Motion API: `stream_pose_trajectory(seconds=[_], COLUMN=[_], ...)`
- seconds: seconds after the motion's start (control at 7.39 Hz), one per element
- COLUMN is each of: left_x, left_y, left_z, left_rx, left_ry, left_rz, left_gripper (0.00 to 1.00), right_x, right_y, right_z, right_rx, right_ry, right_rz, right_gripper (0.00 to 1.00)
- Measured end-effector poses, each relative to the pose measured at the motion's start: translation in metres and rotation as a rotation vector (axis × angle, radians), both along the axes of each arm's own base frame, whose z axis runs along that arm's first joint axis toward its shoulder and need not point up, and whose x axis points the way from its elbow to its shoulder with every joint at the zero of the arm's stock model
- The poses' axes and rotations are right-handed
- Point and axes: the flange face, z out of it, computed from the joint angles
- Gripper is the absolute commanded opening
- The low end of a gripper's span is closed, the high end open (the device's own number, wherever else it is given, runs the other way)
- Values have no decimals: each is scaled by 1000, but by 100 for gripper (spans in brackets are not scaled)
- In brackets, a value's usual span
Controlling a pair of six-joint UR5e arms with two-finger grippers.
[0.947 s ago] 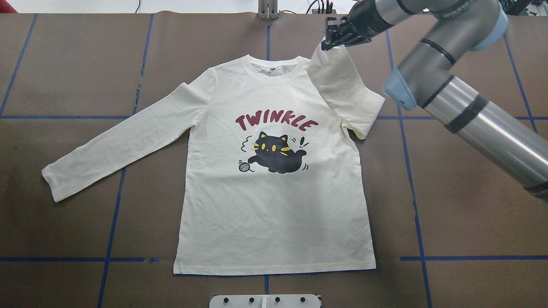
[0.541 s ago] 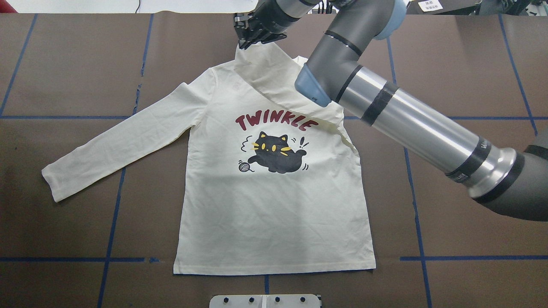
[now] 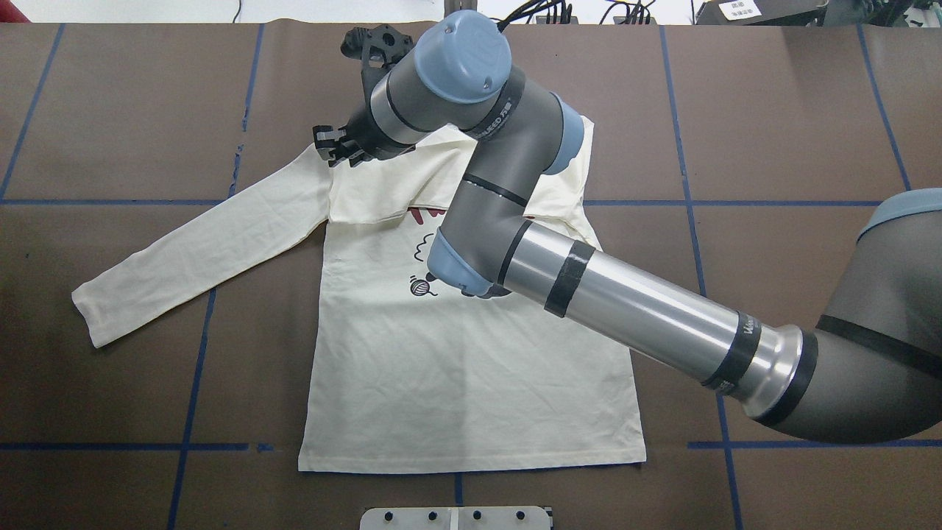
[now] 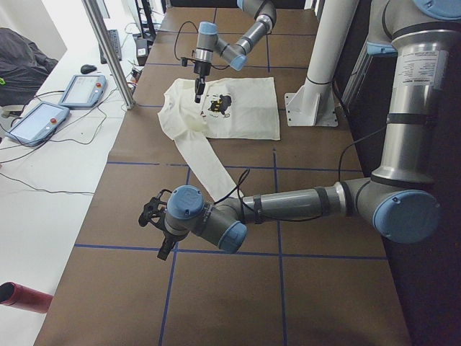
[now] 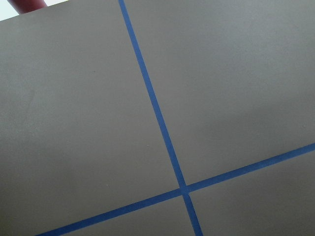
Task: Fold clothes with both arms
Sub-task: 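Lift the sleeve with the right gripper and lay it across the shirt chest, then release the sleeve and withdraw the right gripper while the left gripper reaches the other cuff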
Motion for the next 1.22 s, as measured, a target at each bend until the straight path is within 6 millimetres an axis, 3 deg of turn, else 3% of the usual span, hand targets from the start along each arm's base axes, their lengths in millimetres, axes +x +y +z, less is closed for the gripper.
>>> stream_pose_trajectory(seconds=[0.41, 0.54, 0.68, 0.95, 1.22], left_x=[3, 19, 52, 115, 165], left_y=[-5, -13, -19, -10, 26], left_z=[2, -4, -10, -18, -43], left_rx=[1, -10, -39, -149, -249], left_ry=[1, 5, 8, 83, 168], left_rz=[-5, -13, -46, -198, -257], left_gripper=[100, 100, 100, 100, 100], right_x=[-20, -17, -8, 40, 115], right_y=[18, 16, 10, -12, -29], right_z=[-9, -9, -7, 17, 89], right_rx=[-89, -148, -209, -300, -294], right_ry=[-3, 33, 108, 293, 436], right_rz=[50, 65, 77, 66, 36], right_gripper=[100, 100, 100, 100, 100])
